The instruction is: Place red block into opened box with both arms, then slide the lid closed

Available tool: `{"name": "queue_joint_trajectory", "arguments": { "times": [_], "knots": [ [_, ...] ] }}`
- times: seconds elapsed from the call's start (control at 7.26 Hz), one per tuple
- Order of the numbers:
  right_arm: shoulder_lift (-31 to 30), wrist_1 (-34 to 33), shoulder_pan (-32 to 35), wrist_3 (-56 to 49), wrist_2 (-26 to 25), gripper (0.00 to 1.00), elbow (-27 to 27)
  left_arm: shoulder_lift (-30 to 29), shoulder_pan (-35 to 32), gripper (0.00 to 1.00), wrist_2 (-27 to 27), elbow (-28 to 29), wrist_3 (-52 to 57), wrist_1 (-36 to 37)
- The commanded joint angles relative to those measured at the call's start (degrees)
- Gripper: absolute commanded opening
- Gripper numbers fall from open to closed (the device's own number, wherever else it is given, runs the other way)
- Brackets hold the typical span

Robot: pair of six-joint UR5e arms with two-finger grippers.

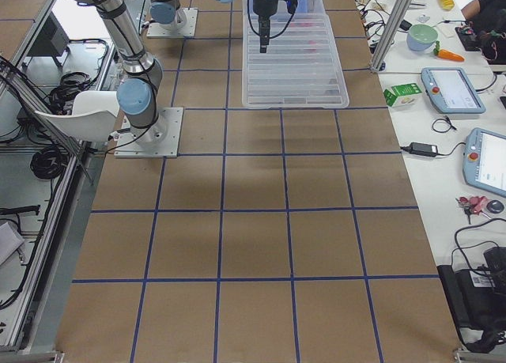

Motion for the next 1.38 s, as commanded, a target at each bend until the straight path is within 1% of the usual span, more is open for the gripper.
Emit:
{"name": "queue_joint_trajectory", "arguments": {
  "times": [0.0, 0.14, 0.28, 0.55, 0.69, 0.83, 0.96, 1.1, 1.24],
  "knots": [
    [0.3, -0.5, -0.3, -0.3, -0.1, 1.00, 0.0, 3.9, -1.3, 1.00, 0.1, 7.5, -2.7, -9.0],
    [0.6, -0.6, -1.2, -0.6, -0.2, 1.00, 0.0, 5.2, -4.1, 1.00, 2.6, 8.4, -2.8, -9.1],
    [0.6, -1.1, -3.2, -0.6, -0.2, 1.00, 0.1, 6.1, -5.6, 1.00, 5.1, 8.6, -2.9, -8.8],
    [2.4, -1.6, -10.8, -0.6, -4.3, 1.00, 0.7, 6.8, -4.6, 1.00, 5.0, 8.5, -2.7, -8.6],
    [3.7, -2.1, -14.4, -0.8, -3.8, 1.00, 1.0, 6.7, -3.3, 1.00, 4.5, 8.5, -2.0, -8.5],
    [6.9, -6.2, -16.8, -4.5, -4.1, 1.00, 1.1, 6.9, -2.2, 1.00, 2.3, 8.3, -1.9, -8.4],
    [9.3, -9.8, -18.5, -9.3, -4.4, 1.00, 1.1, 7.1, -2.7, 1.00, 2.9, 7.3, -2.6, -8.4],
    [10.5, -10.7, -20.0, -9.6, -4.3, 1.00, 1.1, 7.2, -2.5, 1.00, 3.0, 7.3, -2.0, -8.4],
    [11.7, -10.8, -20.1, -9.9, -4.2, 1.00, 1.5, 7.1, -2.5, 1.00, 2.9, 7.3, -2.0, -8.4]
  ]
}}
